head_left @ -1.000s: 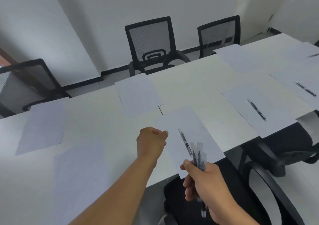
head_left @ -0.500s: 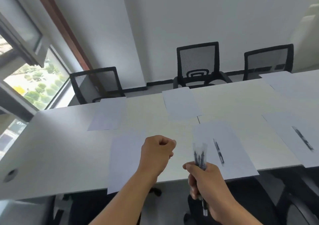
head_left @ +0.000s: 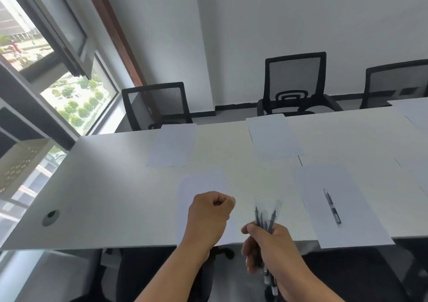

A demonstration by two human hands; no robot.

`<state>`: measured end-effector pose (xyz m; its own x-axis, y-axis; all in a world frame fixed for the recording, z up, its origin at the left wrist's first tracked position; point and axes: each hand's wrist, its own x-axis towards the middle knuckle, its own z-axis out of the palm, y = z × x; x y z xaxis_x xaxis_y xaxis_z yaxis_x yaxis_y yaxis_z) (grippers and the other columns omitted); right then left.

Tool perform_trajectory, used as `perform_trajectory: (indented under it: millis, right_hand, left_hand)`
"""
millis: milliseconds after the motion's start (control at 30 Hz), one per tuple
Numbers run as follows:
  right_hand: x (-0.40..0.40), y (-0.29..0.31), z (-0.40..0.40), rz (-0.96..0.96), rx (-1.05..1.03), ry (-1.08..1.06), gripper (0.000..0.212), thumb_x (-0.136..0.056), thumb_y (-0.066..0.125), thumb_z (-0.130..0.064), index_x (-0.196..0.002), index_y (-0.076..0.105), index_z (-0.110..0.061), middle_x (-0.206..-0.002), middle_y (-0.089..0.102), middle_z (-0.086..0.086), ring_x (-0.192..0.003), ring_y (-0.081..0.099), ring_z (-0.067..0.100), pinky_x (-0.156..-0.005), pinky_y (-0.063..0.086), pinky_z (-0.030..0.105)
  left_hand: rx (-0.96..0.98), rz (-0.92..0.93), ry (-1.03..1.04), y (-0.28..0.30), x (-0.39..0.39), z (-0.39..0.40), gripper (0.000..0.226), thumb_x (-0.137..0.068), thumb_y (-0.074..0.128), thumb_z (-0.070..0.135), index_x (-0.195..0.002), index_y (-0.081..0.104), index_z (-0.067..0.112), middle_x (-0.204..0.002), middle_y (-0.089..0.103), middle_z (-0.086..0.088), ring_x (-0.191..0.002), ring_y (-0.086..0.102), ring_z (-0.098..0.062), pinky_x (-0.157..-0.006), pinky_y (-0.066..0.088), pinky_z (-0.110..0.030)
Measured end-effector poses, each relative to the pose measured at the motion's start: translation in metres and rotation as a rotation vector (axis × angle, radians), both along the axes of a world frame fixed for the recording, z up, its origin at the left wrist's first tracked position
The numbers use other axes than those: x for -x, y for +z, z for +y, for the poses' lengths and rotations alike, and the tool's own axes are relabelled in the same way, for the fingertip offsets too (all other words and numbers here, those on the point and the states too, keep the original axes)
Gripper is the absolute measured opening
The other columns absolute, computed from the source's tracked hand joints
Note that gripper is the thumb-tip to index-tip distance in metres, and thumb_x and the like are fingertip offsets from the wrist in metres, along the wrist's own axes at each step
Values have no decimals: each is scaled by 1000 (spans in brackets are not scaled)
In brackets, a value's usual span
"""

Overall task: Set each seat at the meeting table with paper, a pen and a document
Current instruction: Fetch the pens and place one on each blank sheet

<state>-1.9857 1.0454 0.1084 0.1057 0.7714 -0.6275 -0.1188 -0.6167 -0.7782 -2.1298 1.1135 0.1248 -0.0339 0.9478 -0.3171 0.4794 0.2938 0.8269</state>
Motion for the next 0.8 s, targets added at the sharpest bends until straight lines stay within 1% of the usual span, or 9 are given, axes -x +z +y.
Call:
perform_trajectory:
  millis: [100,200,300,400,500,600,667,733,800]
  right_hand:
    - [19,-3,5,-19,20,12,24,-113,51,-20,-109,70,-6,-71,75,17,-54,63,29,-50,52,30]
    - [35,-6,10,-22,23,23,24,-113,52,-19,-108,69,-5,-71,74,17,-54,62,29,-50,52,30]
    - [47,-11,13,-16,23,36,24,-113,52,-20,-109,70,-5,-74,76,19,-57,63,32,-51,51,30]
    - [56,-14,16,2,21,50,22,-112,53,-18,-110,71,-5,-78,78,21,-58,64,32,-51,49,30]
    - [65,-17,19,22,22,58,21,-112,54,-17,-111,70,-4,-79,77,23,-56,64,30,-47,48,27]
    - [72,-21,20,44,32,62,19,-112,54,-16,-113,69,-4,-77,77,23,-55,64,30,-45,47,25]
    - [78,-24,23,51,38,65,18,-113,54,-17,-115,69,-6,-76,77,21,-55,64,30,-46,48,25]
    - [83,-27,26,61,42,67,18,-113,55,-20,-118,67,-7,-75,77,20,-58,65,30,-48,51,28]
    - [88,-32,29,61,49,75,20,-113,55,-23,-120,66,-8,-77,77,21,-59,66,31,-50,52,29]
  left_hand:
    - [21,-9,-33,-7,14,7,23,-100,70,34,-87,81,18,-84,79,20,-78,74,-11,-78,60,-26]
    - [38,-24,-97,-12,23,16,37,-99,69,34,-82,68,1,-75,67,-3,-69,55,-13,-73,54,-28]
    - [83,-39,-175,-9,27,21,48,-100,70,28,-64,45,7,-58,45,7,-59,37,-12,-66,44,-22]
    - [109,-53,-224,-9,33,26,56,-102,70,23,-56,40,16,-49,37,15,-51,32,-10,-60,41,-15]
    - [125,-73,-196,-22,44,30,50,-100,72,24,-56,51,11,-54,48,15,-53,39,-8,-63,44,-18]
    - [122,-104,-171,-32,52,32,36,-98,74,30,-77,71,1,-73,69,0,-68,54,-11,-74,55,-28]
    - [136,-108,-138,-35,58,34,25,-98,75,29,-84,82,9,-83,81,8,-73,67,-2,-78,59,-25]
    - [145,-103,-124,-35,62,35,19,-98,75,26,-85,85,16,-85,81,15,-72,68,10,-77,54,-20]
    - [151,-103,-115,-39,67,37,18,-99,75,26,-85,86,18,-84,81,17,-71,68,12,-78,53,-20]
